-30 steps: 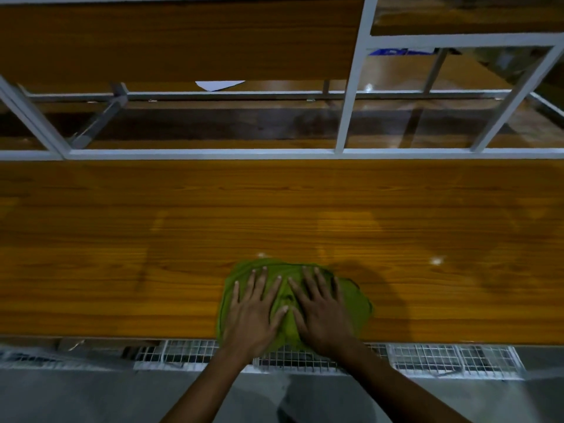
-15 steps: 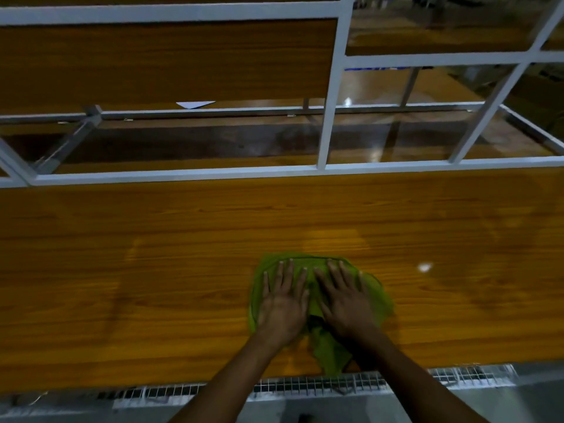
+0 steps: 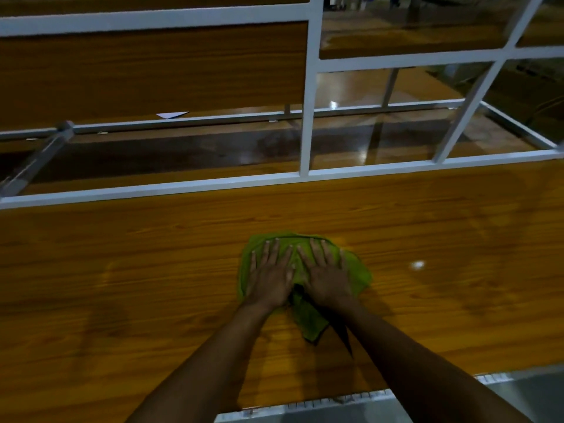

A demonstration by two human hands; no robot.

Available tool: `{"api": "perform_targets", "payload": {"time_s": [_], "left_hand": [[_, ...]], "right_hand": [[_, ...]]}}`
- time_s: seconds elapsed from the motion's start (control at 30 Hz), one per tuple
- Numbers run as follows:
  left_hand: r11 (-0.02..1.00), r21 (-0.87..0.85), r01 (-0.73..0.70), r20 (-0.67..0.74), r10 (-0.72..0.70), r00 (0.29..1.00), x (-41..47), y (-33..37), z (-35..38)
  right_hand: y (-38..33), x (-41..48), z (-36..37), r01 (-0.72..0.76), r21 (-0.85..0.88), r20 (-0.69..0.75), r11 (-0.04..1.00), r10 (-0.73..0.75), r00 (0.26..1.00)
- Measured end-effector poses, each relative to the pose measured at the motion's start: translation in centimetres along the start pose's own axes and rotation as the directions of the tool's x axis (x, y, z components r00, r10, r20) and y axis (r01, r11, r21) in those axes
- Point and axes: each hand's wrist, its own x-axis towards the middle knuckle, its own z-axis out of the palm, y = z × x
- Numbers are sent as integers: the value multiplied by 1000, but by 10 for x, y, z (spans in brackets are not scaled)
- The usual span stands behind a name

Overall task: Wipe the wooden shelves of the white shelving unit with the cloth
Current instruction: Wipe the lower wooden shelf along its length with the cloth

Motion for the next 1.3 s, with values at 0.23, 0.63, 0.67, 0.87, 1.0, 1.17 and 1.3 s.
{"api": "perform_targets", "payload": {"time_s": [0.23, 0.63, 0.67, 0.87, 1.0, 1.17, 1.3], "left_hand": [[996, 54, -77, 58, 74, 996, -61, 2, 6], [987, 55, -150, 16, 149, 989, 33, 24, 2], [988, 56, -146, 14, 145, 989, 39, 18, 0], [993, 64, -100, 10, 100, 995, 38, 3, -2], [983, 92, -161, 38, 158, 987, 16, 10, 5], [959, 101, -265, 46, 261, 964, 41, 39, 8], [964, 102, -247, 49, 243, 969, 90, 58, -2]], "right_hand": [[33, -54, 7, 253, 42, -59, 967, -250, 966], [72, 14, -6, 71, 57, -75, 996, -66, 995], [65, 22, -8, 58, 66, -69, 996, -53, 996], [37, 33, -12, 99, 57, -50, 993, -96, 994], [57, 3, 10, 242, 55, -171, 969, -230, 958], [108, 0, 9, 166, 57, -189, 985, -152, 970], [122, 33, -4, 61, 70, -131, 996, -51, 990]]}}
